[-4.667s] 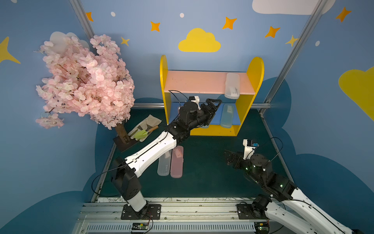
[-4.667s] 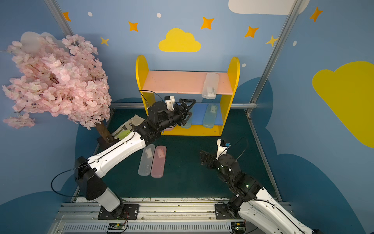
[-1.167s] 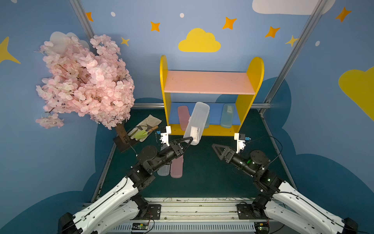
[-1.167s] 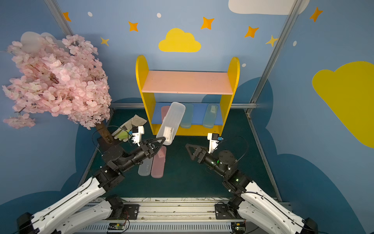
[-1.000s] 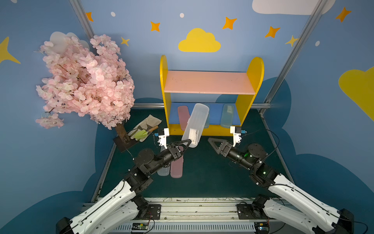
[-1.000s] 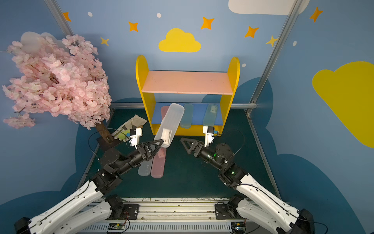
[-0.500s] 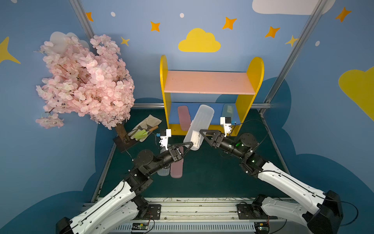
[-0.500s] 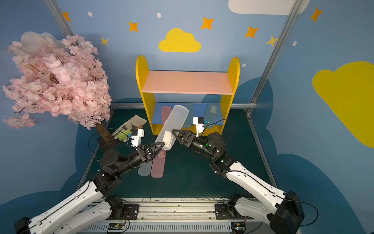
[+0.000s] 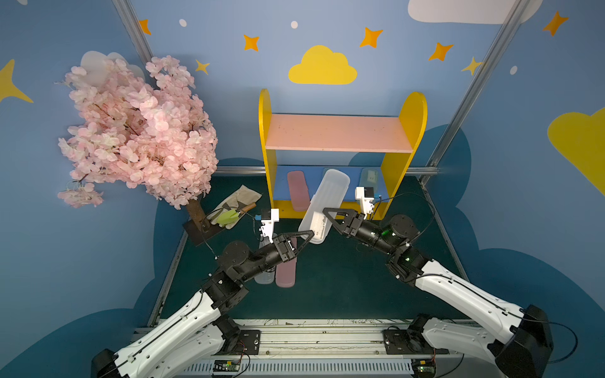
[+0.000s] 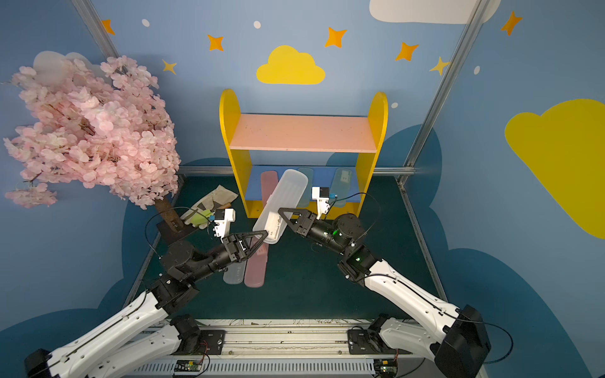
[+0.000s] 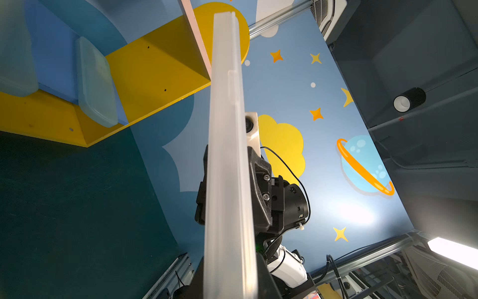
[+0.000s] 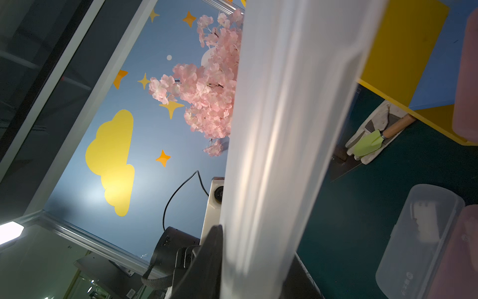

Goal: Remove the pencil cases from the shelf
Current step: Place the pencil case at the center of the board.

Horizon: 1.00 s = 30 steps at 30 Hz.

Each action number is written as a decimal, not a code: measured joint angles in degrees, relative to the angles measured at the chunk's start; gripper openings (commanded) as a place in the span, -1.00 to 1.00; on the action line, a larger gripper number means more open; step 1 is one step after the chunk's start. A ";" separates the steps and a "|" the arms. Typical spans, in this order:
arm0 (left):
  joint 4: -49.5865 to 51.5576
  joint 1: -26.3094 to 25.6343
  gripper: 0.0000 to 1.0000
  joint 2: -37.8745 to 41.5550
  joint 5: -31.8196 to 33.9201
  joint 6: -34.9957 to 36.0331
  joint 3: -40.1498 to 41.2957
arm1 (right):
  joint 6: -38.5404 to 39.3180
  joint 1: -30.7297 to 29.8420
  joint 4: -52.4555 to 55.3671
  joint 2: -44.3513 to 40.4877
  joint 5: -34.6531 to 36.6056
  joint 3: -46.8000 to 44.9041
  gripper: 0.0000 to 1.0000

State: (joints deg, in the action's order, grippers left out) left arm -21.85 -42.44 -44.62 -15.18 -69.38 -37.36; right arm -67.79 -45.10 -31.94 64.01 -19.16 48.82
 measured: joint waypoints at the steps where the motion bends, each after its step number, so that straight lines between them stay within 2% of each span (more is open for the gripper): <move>1: -0.17 0.00 -0.45 0.00 -0.04 0.15 0.00 | -0.46 0.00 -0.55 -0.02 -0.15 0.04 -0.57; 3: 0.02 -0.07 -0.16 0.00 0.20 0.46 0.00 | -0.70 0.00 -1.11 0.00 -0.55 0.04 -0.62; 7: 2.25 -0.07 0.60 0.63 1.79 1.75 -0.02 | 0.11 0.09 -0.50 0.35 -0.39 -0.20 -0.65; 11: 7.17 -0.07 0.89 3.23 5.42 3.87 -0.02 | 0.66 0.46 0.00 0.35 -0.26 -2.29 -0.65; 14: 12.52 -0.07 1.00 6.25 9.33 5.90 -0.02 | 2.21 0.55 3.19 0.20 0.04 -4.20 -0.66; 23: 24.92 -0.07 1.00 14.49 19.37 12.92 2.58 | 9.88 0.55 17.57 -0.31 0.66 -9.11 -0.66; 30: 29.03 -0.07 1.00 17.05 23.69 14.58 5.99 | 12.66 0.50 19.23 5.77 -1.11 -13.31 -0.68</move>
State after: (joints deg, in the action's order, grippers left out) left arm 7.18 -42.50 -27.57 8.51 -54.81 -31.38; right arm -55.13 -44.60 -12.71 69.78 -20.27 35.51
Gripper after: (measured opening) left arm 0.999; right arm 0.236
